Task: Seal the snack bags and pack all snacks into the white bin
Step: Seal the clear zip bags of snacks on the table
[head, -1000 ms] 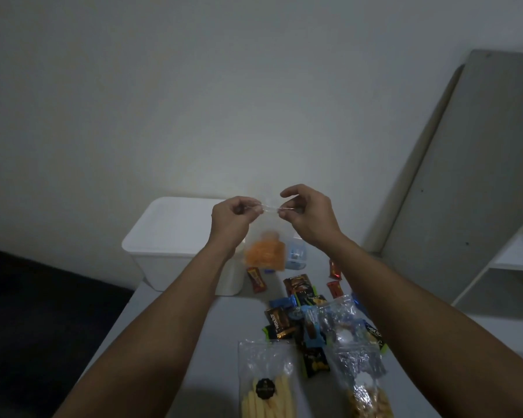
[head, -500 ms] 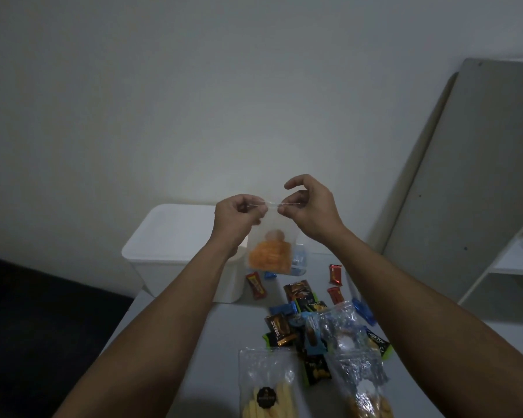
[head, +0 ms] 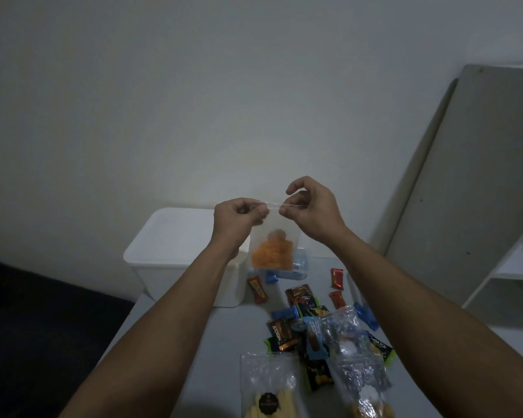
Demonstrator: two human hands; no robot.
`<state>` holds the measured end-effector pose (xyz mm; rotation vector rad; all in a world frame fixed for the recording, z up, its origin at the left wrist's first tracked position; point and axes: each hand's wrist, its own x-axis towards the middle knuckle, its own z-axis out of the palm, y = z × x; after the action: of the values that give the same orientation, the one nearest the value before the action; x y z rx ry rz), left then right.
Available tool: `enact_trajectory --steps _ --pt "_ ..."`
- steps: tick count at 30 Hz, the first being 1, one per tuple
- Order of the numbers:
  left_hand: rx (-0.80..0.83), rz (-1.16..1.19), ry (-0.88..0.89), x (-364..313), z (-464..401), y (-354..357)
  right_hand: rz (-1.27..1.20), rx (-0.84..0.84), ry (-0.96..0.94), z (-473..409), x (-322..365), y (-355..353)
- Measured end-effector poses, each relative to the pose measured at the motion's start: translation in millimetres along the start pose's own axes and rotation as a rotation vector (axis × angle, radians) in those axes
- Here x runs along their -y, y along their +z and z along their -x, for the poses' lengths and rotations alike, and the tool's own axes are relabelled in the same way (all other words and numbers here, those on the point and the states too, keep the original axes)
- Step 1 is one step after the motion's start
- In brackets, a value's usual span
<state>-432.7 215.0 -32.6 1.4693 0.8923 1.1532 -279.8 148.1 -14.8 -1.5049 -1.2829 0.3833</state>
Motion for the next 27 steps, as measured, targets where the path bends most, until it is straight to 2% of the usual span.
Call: enact_trajectory --steps 6,14,21,27 --pt "-0.048 -0.019 0.014 1.4 -2.3 0.6 -0.016 0.053 0.014 1.0 2.4 2.6" --pt "0.094 0.055 -0.023 5.2 1.7 1.7 -0.048 0.064 0.028 0.9 -1.0 4.8" --pt "-0.055 -0.023 -0.017 7.0 -3.7 0.1 -0.070 0.053 0.078 2.9 -5.7 -0.3" --pt "0.068 0.049 -0.084 5.8 -1.8 -2.0 -0.071 0.034 0.107 0.1 -8.7 -2.6"
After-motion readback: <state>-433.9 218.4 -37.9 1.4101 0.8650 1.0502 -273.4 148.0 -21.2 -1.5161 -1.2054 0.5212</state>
